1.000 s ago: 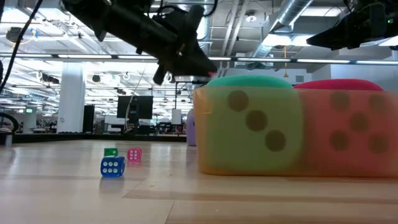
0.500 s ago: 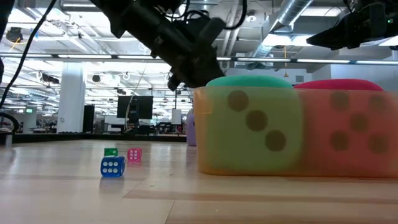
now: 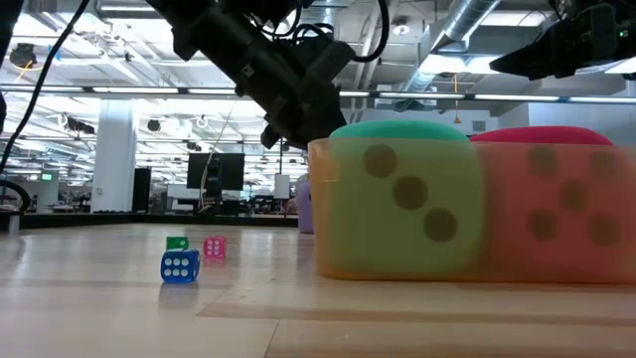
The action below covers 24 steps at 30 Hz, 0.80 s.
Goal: Pick & Place Dice
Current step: Put the left small pink dice into the orange bin, then put the small pink dice into the orange bin
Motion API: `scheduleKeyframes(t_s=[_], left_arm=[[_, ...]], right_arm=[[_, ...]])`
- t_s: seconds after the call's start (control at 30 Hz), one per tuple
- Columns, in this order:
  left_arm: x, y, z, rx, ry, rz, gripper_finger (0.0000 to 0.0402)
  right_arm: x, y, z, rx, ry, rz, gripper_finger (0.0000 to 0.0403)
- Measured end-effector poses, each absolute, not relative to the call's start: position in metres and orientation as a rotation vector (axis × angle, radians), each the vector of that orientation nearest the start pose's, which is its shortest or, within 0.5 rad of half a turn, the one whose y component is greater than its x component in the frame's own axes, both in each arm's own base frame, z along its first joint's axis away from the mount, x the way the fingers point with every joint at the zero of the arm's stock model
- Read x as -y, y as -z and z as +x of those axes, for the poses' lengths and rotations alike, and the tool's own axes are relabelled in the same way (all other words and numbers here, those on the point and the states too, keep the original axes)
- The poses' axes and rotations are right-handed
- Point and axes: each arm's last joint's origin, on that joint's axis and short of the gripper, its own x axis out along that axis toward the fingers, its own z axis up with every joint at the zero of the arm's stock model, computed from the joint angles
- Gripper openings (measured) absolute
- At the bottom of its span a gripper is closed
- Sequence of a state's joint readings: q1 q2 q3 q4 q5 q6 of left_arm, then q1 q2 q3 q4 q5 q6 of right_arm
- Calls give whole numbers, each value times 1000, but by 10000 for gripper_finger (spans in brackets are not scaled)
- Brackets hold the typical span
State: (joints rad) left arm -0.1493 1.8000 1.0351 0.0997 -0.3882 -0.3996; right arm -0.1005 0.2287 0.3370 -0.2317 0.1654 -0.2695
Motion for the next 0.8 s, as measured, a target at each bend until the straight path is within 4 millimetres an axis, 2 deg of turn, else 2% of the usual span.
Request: scheduleKeyframes(t_s=[0.8], left_arm=[[45,-176,370,-579,-352,-208,81]], right_arm=[[14,-238,95,-159,247,-272,0]])
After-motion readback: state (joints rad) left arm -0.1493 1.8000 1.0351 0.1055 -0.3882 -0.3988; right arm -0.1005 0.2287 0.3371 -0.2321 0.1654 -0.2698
